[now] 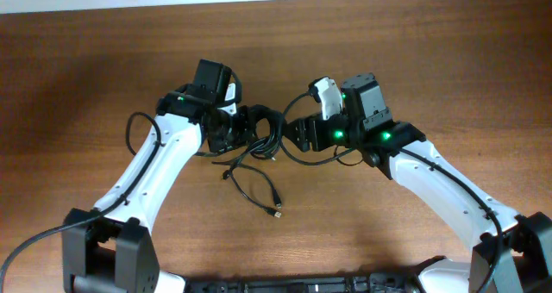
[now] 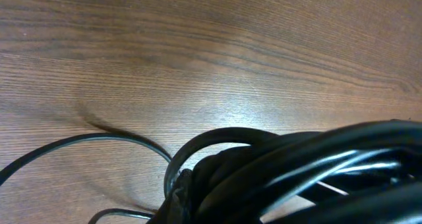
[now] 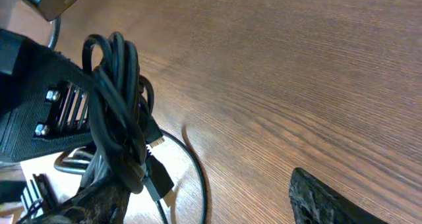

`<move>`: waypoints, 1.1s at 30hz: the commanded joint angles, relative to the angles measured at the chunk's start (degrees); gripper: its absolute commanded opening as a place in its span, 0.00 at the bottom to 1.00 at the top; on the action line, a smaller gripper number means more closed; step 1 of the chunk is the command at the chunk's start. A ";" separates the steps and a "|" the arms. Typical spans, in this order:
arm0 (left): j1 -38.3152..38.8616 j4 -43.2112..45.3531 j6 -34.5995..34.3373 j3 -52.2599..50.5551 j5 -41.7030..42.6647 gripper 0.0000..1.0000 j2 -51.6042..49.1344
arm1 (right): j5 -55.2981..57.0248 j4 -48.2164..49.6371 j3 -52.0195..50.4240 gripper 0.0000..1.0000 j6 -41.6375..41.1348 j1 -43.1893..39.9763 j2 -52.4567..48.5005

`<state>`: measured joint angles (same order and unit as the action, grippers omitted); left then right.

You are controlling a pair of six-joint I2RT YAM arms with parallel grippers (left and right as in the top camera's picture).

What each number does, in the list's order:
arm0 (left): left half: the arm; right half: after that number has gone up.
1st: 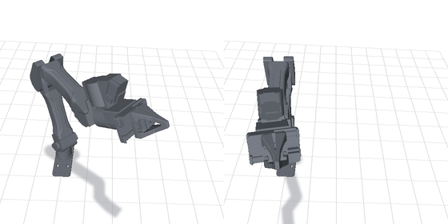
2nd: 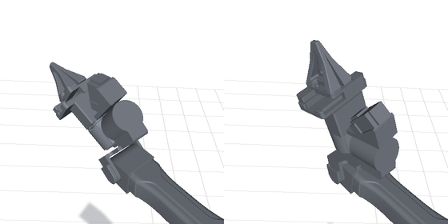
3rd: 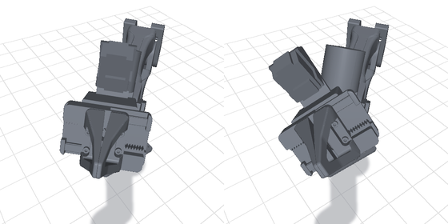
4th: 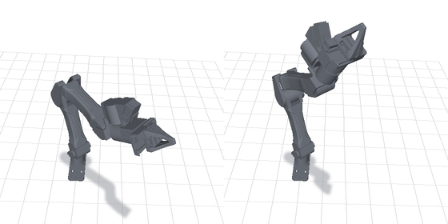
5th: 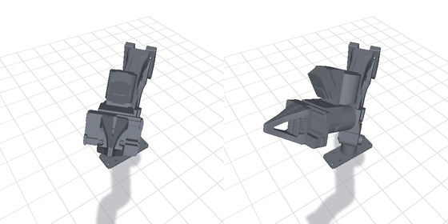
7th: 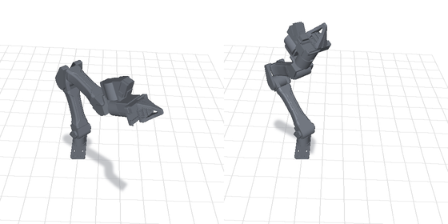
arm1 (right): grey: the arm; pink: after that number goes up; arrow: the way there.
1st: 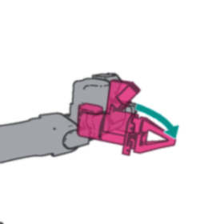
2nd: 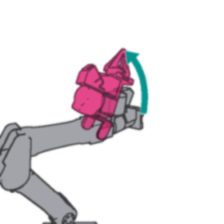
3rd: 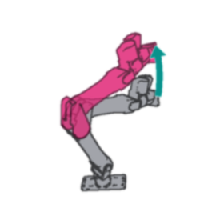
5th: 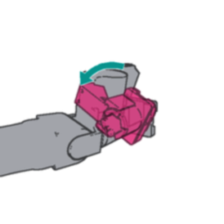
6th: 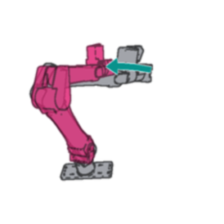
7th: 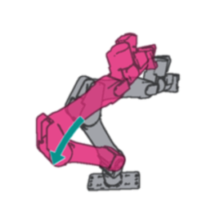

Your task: Untangle cables

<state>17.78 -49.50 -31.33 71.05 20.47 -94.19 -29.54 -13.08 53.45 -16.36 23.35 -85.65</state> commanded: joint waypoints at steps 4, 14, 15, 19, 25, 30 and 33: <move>3.63 1.46 2.27 -0.07 9.94 0.00 0.13 | 4.72 -0.02 0.46 0.73 -3.96 0.37 0.79; 0.26 1.25 11.72 -0.07 17.73 0.00 0.13 | 26.82 -13.09 0.46 0.74 -12.22 -12.41 -2.91; -3.10 1.68 11.69 -0.07 18.25 0.00 0.13 | 25.53 -15.54 0.46 0.74 -9.90 -17.03 -2.91; -2.82 4.46 11.67 -0.07 19.45 0.00 0.13 | 11.89 -13.70 0.46 0.79 -7.65 -16.13 -2.89; -2.84 6.43 7.34 -0.07 19.26 0.00 0.13 | -11.21 -10.45 0.46 0.82 -4.90 -12.48 -2.80; -2.78 7.52 2.01 -0.07 21.81 0.00 0.13 | -9.40 -9.60 0.46 0.88 -6.14 -12.07 -2.86; -2.62 7.54 2.01 -0.07 27.06 0.00 0.13 | -5.92 -6.19 0.46 0.92 -10.27 -12.04 -2.86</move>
<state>15.03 -42.37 -28.27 71.00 41.36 -95.11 -37.93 -21.28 54.08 -24.27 10.94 -88.25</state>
